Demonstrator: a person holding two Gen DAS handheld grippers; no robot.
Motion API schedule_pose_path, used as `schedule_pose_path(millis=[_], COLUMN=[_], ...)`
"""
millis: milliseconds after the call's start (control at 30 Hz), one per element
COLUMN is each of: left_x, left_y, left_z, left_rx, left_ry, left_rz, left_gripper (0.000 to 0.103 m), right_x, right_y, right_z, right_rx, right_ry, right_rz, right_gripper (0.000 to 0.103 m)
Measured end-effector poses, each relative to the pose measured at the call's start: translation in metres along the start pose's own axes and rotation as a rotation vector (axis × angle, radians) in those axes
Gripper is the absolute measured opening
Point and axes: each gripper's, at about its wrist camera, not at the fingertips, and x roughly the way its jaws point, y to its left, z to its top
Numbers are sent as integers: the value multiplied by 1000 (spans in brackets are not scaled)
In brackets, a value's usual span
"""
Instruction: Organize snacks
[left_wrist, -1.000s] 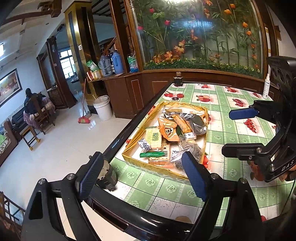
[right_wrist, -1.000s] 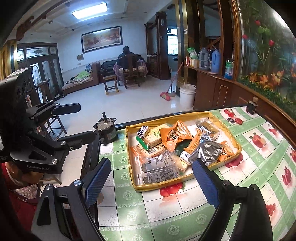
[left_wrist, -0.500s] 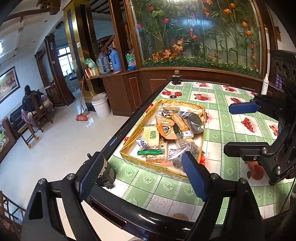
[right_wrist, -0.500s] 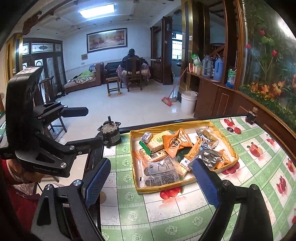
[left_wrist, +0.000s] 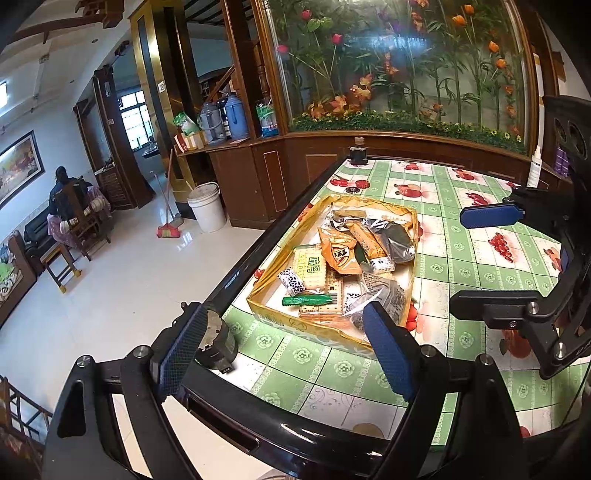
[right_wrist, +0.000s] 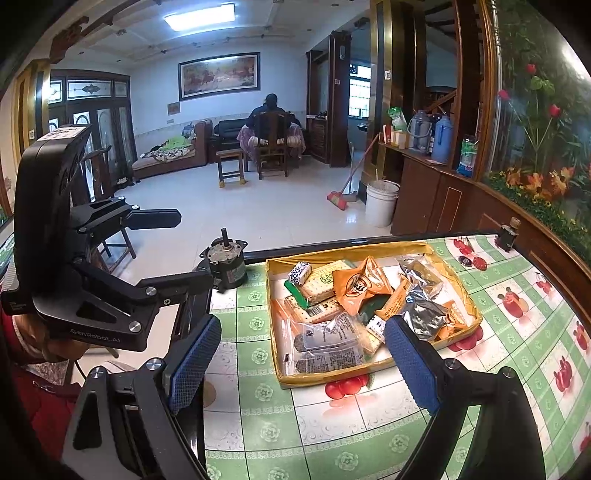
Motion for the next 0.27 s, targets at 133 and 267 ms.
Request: schedule_pose_path(millis=[133, 267], left_x=[1, 0], left_y=[1, 2], left_z=[-1, -1], left_rx=[0, 1], left_ry=[-5, -6], left_rz=[13, 4], left_gripper=[87, 87], right_x=[1, 4], right_y=[2, 3], right_z=[1, 1], right_rx=[-4, -8], right_ry=[1, 3], right_rz=[10, 16], right_gripper=[91, 91])
